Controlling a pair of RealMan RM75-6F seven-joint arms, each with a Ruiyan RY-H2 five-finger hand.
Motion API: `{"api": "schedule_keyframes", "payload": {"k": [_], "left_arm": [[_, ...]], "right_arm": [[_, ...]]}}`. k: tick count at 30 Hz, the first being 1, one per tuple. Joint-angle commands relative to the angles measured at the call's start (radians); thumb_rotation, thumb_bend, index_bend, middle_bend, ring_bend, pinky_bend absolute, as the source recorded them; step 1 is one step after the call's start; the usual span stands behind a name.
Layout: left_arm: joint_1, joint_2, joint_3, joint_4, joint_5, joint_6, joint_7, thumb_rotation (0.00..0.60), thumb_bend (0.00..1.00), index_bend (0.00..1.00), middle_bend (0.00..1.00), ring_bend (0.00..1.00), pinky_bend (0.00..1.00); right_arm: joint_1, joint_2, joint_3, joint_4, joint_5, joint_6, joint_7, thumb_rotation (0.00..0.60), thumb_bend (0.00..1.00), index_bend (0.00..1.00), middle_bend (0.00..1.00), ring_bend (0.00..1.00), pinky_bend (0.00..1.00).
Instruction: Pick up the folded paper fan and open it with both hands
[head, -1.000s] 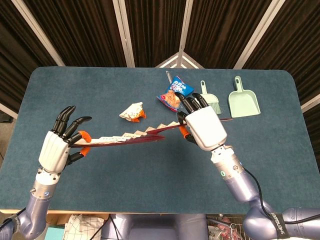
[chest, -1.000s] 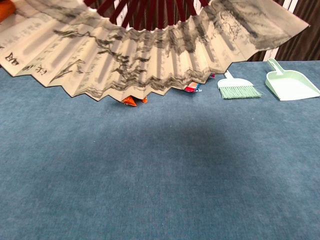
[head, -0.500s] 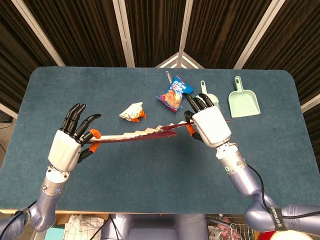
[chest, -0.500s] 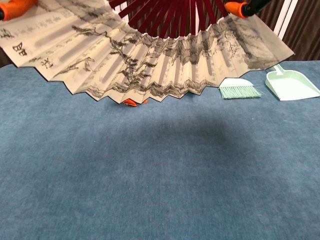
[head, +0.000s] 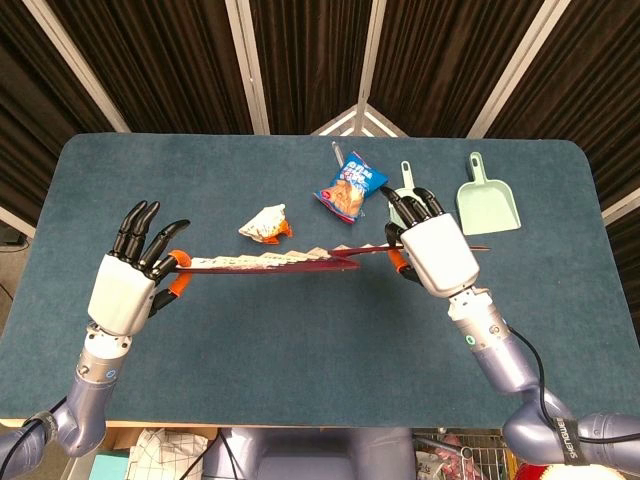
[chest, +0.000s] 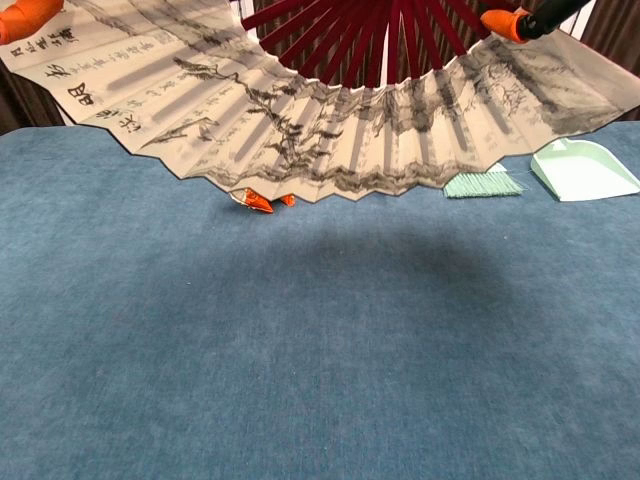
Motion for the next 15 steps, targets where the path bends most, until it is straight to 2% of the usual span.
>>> {"api": "schedule_keyframes", "payload": {"k": [1,15], "left_arm": [[-0.007,-0.004,0.002,0.013,-0.002,-0.001,0.000,0.600,0.50,0.59,0.25,0.00,0.10],[-0.073,-0.054,0.005,0.157,0.046,0.011,0.033,0.600,0.50,0.58,0.25,0.00,0.10]], "right_arm": [[-0.010,0.003,0.004,0.008,-0.017,0.006,0.003,0.600,0.50,0.74,0.15,0.25,0.18],[-0.043,-0.049,0.000,0.121,-0.050,0.011,-0.020,0.600,0.50,0.74,0.15,0.25,0.18]]}}
